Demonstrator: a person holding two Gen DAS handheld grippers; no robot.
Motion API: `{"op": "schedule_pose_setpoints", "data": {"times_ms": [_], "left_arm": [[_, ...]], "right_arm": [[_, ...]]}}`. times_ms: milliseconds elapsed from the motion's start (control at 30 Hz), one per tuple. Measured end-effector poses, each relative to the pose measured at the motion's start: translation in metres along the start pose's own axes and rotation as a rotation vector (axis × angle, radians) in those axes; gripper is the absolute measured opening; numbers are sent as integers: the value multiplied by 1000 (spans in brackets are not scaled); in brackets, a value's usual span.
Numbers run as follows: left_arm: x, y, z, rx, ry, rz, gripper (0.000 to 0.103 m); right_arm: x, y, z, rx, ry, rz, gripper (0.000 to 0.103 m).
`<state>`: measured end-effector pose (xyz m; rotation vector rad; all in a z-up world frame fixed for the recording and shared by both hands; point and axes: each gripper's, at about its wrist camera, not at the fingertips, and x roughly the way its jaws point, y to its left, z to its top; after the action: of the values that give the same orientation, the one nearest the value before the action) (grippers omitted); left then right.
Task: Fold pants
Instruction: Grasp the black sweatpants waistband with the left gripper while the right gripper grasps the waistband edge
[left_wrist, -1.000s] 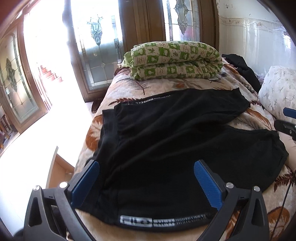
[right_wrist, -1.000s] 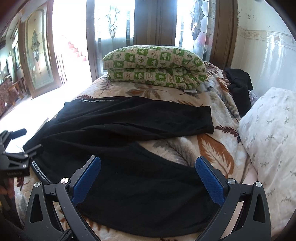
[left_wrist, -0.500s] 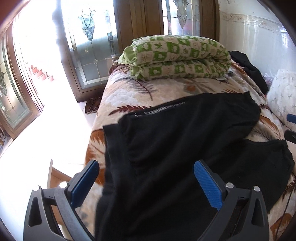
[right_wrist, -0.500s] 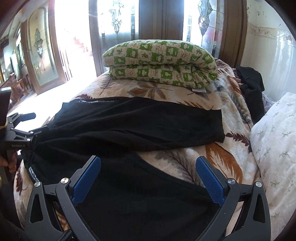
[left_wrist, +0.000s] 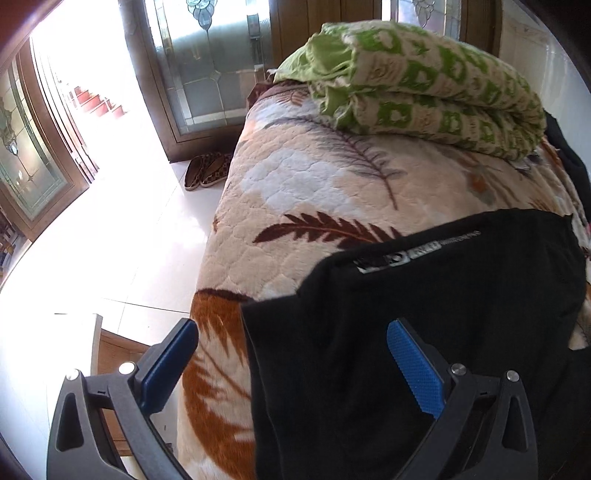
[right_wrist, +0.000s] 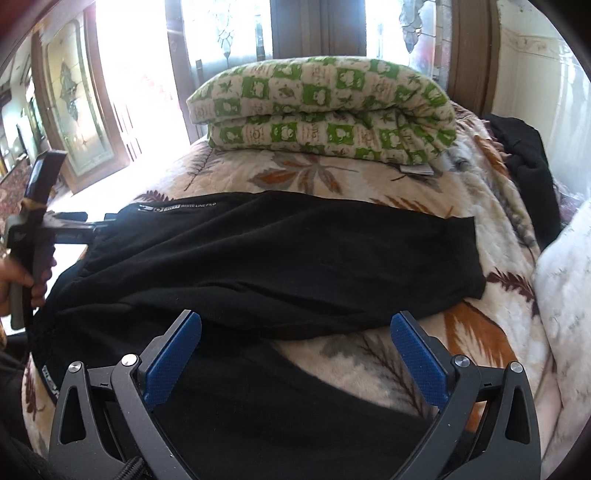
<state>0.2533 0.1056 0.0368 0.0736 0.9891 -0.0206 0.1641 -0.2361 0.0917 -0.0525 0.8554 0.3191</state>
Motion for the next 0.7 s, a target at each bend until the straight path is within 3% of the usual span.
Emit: {"op": "schedule_pose_setpoints", "data": {"times_ms": [100, 267, 333, 367, 433, 467, 533, 567, 633, 700], "left_arm": [[18, 5, 3, -9, 46, 7, 103], [29, 10, 7, -11, 82, -66, 98], [30, 9, 10, -9, 90, -127, 78], [29, 7, 12, -1, 88, -137, 75], [26, -3, 16, 46, 70, -131, 57], [24, -8, 18, 72, 64, -119, 54], [19, -14, 21, 109, 45, -119, 32], [17, -14, 25, 112, 32, -111, 31], [13, -7, 31, 82, -13, -34, 20], [14, 12, 37, -6, -16, -90, 20]], "right_arm": [[12, -3, 17, -21, -6, -12, 103], [36, -13, 57, -60, 0, -32, 103], [50, -17, 72, -75, 18, -27, 103], [56, -17, 76, -83, 27, -23, 103], [70, -18, 85, -107, 51, -16, 103], [77, -17, 89, -117, 61, -11, 103], [88, -15, 96, -136, 66, -3, 103], [91, -14, 98, -146, 66, 1, 103], [98, -11, 102, -167, 73, 18, 103], [104, -7, 104, -193, 87, 43, 103]]}}
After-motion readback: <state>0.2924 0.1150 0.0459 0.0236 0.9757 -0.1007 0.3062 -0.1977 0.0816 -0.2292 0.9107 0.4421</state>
